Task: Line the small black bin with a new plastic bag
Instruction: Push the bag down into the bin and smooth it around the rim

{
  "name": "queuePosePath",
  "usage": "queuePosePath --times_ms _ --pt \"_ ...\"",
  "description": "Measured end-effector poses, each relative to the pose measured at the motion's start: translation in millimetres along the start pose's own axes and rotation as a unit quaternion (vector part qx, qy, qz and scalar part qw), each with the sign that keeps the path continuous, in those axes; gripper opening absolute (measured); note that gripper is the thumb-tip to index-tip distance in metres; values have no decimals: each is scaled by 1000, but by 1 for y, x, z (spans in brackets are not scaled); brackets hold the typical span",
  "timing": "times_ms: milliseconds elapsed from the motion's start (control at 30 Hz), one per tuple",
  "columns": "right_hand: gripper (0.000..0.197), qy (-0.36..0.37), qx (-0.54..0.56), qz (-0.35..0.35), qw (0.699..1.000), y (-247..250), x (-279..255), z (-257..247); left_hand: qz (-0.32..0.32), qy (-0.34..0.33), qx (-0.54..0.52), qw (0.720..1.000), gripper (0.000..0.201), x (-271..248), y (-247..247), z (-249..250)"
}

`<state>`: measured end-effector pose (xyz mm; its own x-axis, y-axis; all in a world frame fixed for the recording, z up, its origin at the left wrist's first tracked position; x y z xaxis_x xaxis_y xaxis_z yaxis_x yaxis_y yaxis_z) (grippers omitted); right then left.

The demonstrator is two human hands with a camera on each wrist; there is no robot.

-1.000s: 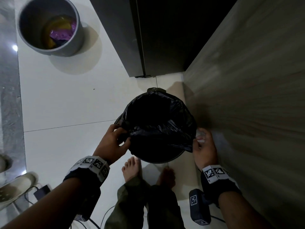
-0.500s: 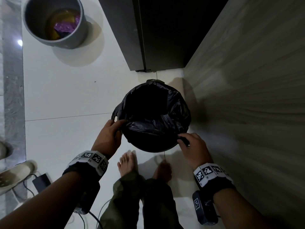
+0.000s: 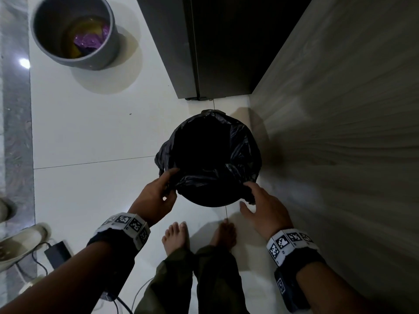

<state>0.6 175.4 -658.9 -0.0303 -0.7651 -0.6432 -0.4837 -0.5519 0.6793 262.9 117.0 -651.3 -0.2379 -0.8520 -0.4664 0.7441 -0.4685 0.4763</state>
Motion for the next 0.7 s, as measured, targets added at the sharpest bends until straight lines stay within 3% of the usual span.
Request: queuePosePath --times_ms 67,233,333,466,600,700 --pt "46 0 -11 -23 1000 -3 0 -6 -9 -8 14 1000 43 0 -2 1" --pt "22 -14 13 24 1000 -1 6 -3 2 -14 44 999 19 5 4 1" --pt "5 -13 13 88 996 6 4 1 -31 -31 16 999 29 -1 2 3" --pt "3 -18 41 49 998 -6 1 -1 -77 -30 13 996 32 -5 0 -6" --pt "29 -9 82 34 996 -13 -1 -5 -93 -35 28 995 37 -4 -2 -17" --pt "19 15 61 27 998 -17 0 -7 -94 -21 19 995 53 -2 -3 -31"
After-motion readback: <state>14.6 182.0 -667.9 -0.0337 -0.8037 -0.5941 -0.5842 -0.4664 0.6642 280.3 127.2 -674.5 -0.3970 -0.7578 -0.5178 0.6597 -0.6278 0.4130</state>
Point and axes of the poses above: each hand's wrist, its own x-axis towards the middle knuckle, its own y-axis out of the back of the hand, z = x × y, the point moved 9 cm from there along x, towards the middle knuckle, and after that the axes turned 7 degrees about -x, right-handed, at the moved point
